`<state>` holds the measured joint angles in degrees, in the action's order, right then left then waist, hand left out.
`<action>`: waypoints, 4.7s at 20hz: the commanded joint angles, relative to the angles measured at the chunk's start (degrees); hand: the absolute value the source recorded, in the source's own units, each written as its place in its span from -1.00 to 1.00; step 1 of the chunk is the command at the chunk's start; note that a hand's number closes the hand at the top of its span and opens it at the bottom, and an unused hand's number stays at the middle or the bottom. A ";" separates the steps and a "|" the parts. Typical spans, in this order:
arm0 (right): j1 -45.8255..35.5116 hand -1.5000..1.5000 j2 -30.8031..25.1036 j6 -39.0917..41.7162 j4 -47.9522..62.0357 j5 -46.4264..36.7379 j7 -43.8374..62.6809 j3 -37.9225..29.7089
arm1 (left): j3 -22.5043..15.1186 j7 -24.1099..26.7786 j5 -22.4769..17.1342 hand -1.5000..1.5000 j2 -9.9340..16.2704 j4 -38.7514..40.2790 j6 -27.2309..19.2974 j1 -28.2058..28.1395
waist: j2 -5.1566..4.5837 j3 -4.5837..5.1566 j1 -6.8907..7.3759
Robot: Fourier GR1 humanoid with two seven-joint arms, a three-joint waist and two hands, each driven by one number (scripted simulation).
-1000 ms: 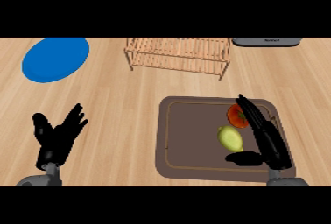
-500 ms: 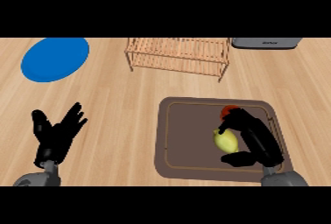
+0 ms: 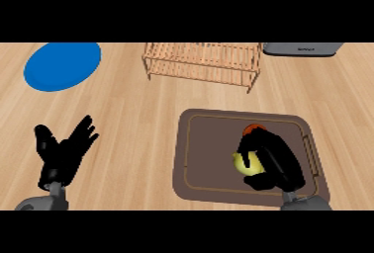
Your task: Pick the lemon from the tray and place it in the tiered shelf
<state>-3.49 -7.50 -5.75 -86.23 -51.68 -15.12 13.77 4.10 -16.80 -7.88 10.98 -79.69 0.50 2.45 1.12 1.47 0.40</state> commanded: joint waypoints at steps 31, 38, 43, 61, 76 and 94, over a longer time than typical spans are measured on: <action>-80.02 1.00 7.47 5.84 16.94 2.79 86.58 -4.05 | -0.14 0.99 1.13 0.00 -0.96 4.06 -0.25 1.78 | -1.29 -1.32 1.21; -86.10 1.00 4.40 5.14 28.33 2.79 78.96 -11.30 | -1.10 -2.00 0.95 0.00 -0.89 -2.01 -0.05 -1.85 | -1.14 -1.43 1.06; -87.56 1.00 0.42 4.66 37.22 5.27 69.01 -15.44 | 1.03 2.40 0.43 0.00 -0.03 4.99 1.84 0.50 | -1.49 -1.38 0.69; -90.32 1.00 -3.09 -4.85 62.32 2.62 50.96 -18.55 | -1.45 -1.42 2.82 0.00 -2.95 1.54 -1.45 2.04 | -1.96 -1.39 1.86; -93.43 1.00 -3.43 -5.86 71.11 1.82 44.04 -19.87 | -0.26 0.69 2.27 0.00 -3.18 4.00 -0.39 2.78 | -2.10 -1.35 1.93; -92.70 -1.00 -4.99 -25.81 62.65 17.80 40.43 -37.40 | -0.23 -0.15 2.47 0.00 -2.48 1.45 0.50 0.53 | -1.89 -1.44 1.95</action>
<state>-95.73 -11.23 -28.98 -22.23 -37.10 26.84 -20.23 4.37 -15.88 -5.60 8.92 -78.93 1.00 3.88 -0.63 -0.23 2.31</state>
